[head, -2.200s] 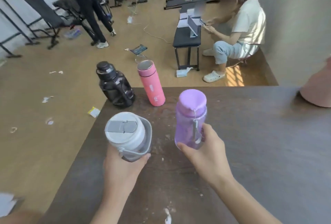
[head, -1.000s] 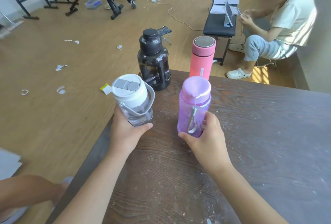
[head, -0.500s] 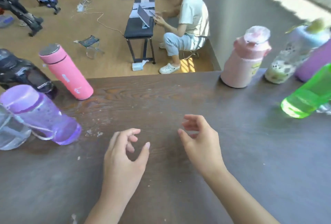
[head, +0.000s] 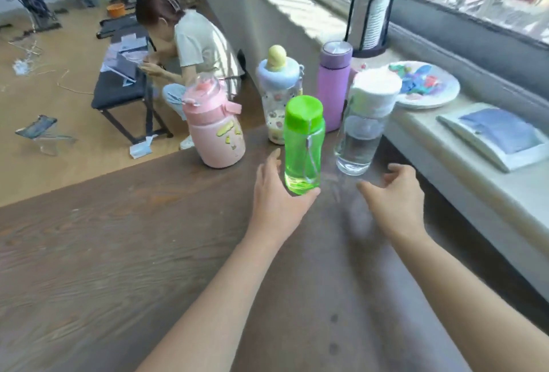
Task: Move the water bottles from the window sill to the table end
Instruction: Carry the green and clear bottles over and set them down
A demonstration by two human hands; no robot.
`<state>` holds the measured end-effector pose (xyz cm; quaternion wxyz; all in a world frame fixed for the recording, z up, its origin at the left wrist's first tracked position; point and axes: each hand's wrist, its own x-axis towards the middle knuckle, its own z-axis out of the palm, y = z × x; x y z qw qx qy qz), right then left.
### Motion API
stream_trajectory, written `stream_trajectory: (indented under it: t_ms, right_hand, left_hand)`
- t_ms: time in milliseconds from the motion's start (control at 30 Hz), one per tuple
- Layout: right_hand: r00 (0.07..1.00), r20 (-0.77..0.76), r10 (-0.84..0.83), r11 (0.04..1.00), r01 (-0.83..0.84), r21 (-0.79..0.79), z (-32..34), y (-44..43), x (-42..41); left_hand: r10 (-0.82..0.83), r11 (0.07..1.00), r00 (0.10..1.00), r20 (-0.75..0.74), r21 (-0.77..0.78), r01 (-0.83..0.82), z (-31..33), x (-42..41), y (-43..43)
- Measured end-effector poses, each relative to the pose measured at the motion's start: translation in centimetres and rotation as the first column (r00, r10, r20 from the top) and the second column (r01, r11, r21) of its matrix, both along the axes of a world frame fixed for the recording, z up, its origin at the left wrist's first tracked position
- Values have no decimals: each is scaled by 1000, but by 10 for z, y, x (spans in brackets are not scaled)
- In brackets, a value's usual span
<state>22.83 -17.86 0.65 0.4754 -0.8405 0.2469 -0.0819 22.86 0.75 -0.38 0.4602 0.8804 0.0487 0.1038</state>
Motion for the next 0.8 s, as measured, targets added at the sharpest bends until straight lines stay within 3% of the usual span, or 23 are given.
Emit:
stream_trajectory:
  t_ms: [233,400,567,800]
  right_hand:
    - [974,110,197,977,-204,58,-10,-16,55]
    - [966,125,226,974,-228,6,-5,-17,63]
    - [955,134,266,963,-257,-79,0,-2,34]
    - [883,156,442,897,-439,-50,8,88,-35]
  left_hand:
    - [178,984,984,19,13,-178,-10,33,-25]
    - [263,964,964,34,-54,-261,-13,24,-24]
    - [302,949,951,69,-118,-292,-2,-11,2]
    - [437,891,899,39,-158,-427,-4,-82,98]
